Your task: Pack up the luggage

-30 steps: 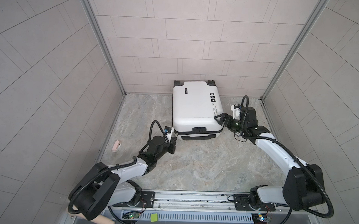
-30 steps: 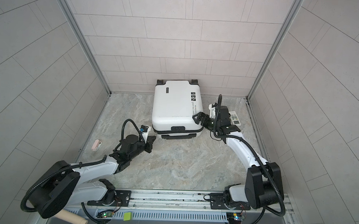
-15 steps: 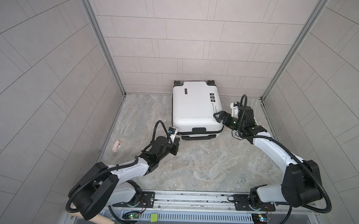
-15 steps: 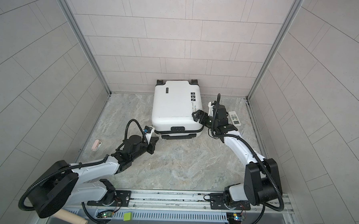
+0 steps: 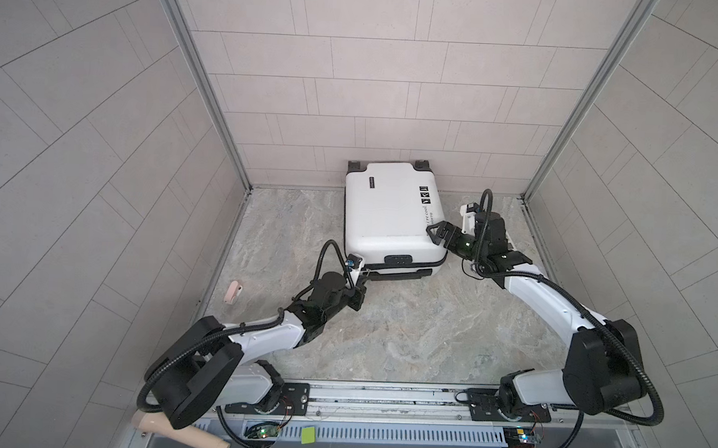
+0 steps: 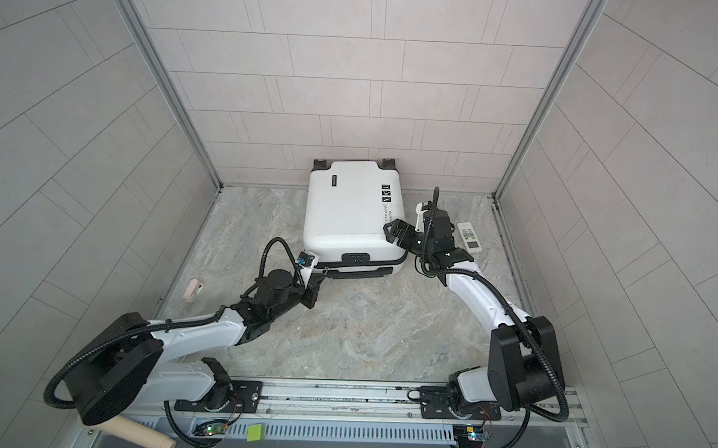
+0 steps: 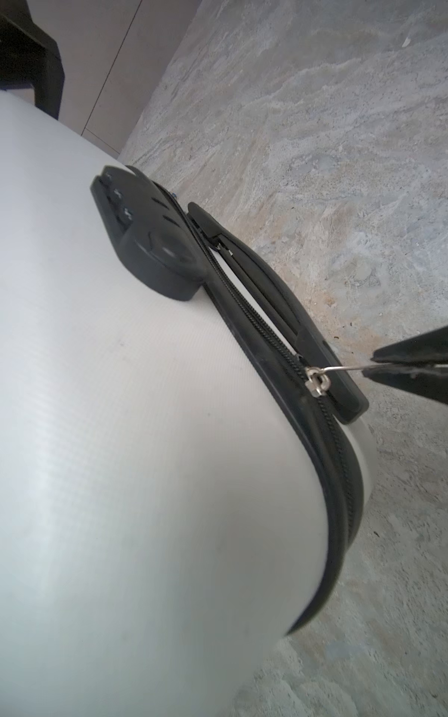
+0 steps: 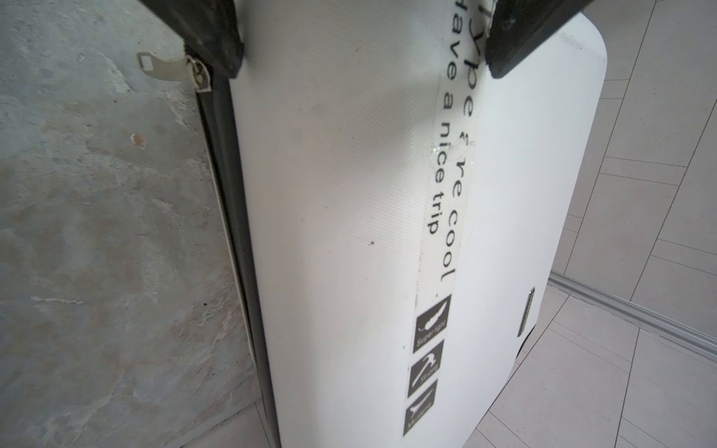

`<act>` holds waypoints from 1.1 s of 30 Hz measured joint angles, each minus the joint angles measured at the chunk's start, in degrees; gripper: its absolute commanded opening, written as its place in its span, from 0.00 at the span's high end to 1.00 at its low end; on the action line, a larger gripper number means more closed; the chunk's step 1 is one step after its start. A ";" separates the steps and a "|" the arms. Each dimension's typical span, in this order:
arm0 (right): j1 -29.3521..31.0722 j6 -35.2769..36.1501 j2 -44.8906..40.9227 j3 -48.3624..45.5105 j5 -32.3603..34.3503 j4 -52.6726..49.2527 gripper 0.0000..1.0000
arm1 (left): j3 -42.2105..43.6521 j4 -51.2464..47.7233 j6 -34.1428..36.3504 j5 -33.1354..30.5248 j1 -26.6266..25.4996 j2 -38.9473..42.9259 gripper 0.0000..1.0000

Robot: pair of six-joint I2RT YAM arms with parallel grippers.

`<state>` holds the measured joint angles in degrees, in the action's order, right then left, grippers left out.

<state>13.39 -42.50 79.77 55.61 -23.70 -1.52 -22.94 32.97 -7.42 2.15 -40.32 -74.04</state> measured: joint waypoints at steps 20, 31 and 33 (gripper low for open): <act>0.04 0.02 -0.07 0.00 0.15 -0.07 0.02 | -8.68 1.77 1.62 -2.29 -6.51 -10.99 1.00; 0.48 2.25 -0.76 1.95 1.22 -4.98 0.02 | -12.96 5.79 1.64 -4.94 -10.23 -17.88 1.00; 0.28 2.93 -0.90 2.36 0.72 -6.29 0.01 | -13.29 6.23 1.55 -5.03 -10.49 -18.38 1.00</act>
<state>13.67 -39.57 78.87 57.98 -22.98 -7.81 -36.23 39.20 -5.87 -2.87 -50.81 -92.42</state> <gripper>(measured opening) 0.983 0.047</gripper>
